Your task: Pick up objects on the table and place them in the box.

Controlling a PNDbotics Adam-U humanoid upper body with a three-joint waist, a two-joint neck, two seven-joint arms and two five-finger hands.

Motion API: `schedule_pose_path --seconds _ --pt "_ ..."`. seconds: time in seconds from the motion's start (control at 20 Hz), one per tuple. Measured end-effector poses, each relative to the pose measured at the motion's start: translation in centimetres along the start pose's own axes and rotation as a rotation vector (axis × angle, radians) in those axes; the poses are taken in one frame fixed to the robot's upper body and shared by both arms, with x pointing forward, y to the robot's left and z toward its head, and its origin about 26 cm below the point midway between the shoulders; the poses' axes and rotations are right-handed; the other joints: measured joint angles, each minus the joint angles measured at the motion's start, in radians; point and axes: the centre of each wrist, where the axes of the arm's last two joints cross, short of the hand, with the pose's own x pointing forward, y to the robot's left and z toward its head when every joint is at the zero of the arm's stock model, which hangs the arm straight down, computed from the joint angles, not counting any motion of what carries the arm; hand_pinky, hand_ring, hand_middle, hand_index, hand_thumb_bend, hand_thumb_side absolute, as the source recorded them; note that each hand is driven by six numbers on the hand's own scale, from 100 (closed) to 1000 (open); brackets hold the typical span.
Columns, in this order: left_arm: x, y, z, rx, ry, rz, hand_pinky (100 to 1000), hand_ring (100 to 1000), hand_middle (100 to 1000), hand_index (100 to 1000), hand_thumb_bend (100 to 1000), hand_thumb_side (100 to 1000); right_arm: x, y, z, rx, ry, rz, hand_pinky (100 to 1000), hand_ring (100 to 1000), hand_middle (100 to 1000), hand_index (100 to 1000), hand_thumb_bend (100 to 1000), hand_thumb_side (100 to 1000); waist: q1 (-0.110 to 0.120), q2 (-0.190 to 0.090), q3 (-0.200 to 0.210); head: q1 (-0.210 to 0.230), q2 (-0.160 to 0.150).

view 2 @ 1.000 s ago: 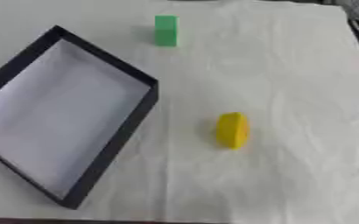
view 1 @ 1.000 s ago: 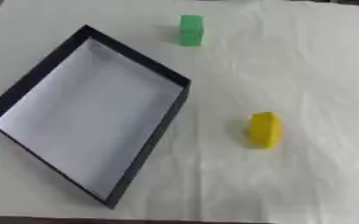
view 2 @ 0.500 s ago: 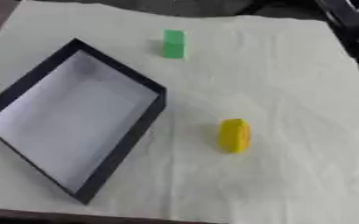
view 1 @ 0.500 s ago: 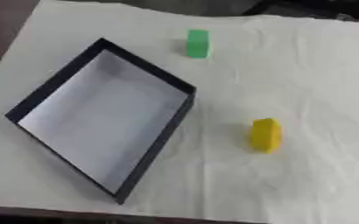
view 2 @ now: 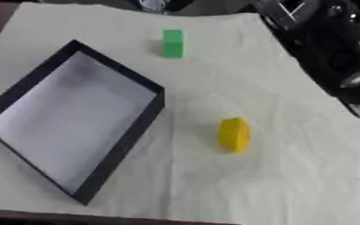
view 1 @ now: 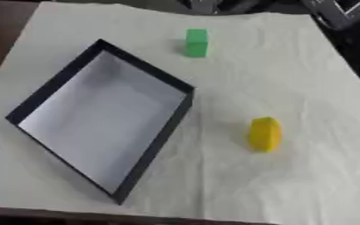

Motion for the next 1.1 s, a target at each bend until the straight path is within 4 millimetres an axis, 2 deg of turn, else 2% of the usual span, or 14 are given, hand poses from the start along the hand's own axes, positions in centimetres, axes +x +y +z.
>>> schedule_pose_path --seconds 0.5,1.1 --pt "0.1 -0.6 -1.6 -0.032 -0.007 0.005 839 768 821 846 293 436 -0.2 3.1 -2.0 0.094 -0.007 -0.057 786 591 645 706 100 230 0.000 0.001 0.025 -0.066 0.000" --pt "-0.9 -2.0 -3.2 -0.081 0.034 0.023 842 765 821 846 268 465 0.7 5.8 -3.4 0.173 -0.049 -0.060 795 595 649 707 100 235 0.000 0.001 0.067 -0.101 0.000"
